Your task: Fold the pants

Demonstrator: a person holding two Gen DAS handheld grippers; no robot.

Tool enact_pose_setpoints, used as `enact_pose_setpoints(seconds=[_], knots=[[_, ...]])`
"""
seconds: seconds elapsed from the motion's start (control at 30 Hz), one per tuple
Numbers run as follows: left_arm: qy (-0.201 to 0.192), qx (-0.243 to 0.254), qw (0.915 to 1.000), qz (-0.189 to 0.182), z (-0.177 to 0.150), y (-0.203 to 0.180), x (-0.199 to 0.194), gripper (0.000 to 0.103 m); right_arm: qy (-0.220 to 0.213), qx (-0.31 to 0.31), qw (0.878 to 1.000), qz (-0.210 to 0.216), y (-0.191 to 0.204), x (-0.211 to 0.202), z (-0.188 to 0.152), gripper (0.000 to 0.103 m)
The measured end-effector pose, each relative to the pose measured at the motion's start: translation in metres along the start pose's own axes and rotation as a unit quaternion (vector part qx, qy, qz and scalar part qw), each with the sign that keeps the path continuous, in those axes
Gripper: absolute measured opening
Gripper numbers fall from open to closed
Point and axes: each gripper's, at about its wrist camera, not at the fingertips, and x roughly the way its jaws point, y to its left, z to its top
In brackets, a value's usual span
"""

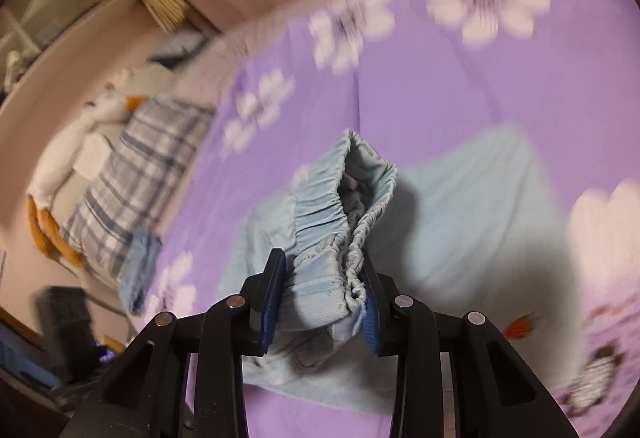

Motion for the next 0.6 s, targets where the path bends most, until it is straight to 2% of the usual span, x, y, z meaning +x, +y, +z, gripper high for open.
enact_pose_setpoints(seconds=[0.1, 0.17, 0.27, 0.37, 0.43, 0.5, 0.57, 0.6], knots=[[0.001, -0.009, 1.0, -0.001, -0.001, 0.003, 0.001, 0.069, -0.053, 0.005, 0.999, 0.003, -0.012, -0.04, 0.025, 0.036], [0.004, -0.011, 0.9999, -0.002, -0.002, 0.002, 0.005, 0.069, -0.062, 0.012, 0.998, -0.021, -0.026, -0.047, 0.033, 0.036], [0.016, -0.01, 0.9998, -0.004, -0.004, -0.001, 0.014, 0.069, -0.034, 0.038, 0.998, -0.044, -0.05, -0.037, 0.027, 0.036], [0.025, 0.0, 0.9996, -0.008, -0.004, -0.009, 0.021, 0.069, -0.007, 0.055, 0.993, -0.106, -0.08, -0.02, 0.009, 0.036], [0.032, 0.009, 0.9994, -0.009, -0.002, -0.016, 0.027, 0.069, 0.008, 0.076, 0.993, -0.093, -0.092, -0.01, 0.003, 0.036], [0.036, 0.013, 0.9992, -0.009, 0.002, -0.019, 0.032, 0.069, 0.032, 0.085, 0.991, -0.1, -0.106, -0.001, -0.003, 0.036], [0.037, 0.017, 0.9991, -0.01, 0.006, -0.023, 0.037, 0.069, 0.031, 0.092, 0.991, -0.091, -0.112, -0.003, -0.004, 0.036], [0.039, 0.016, 0.999, -0.012, 0.008, -0.025, 0.04, 0.069, 0.028, 0.093, 0.992, -0.084, -0.114, -0.005, -0.004, 0.039]])
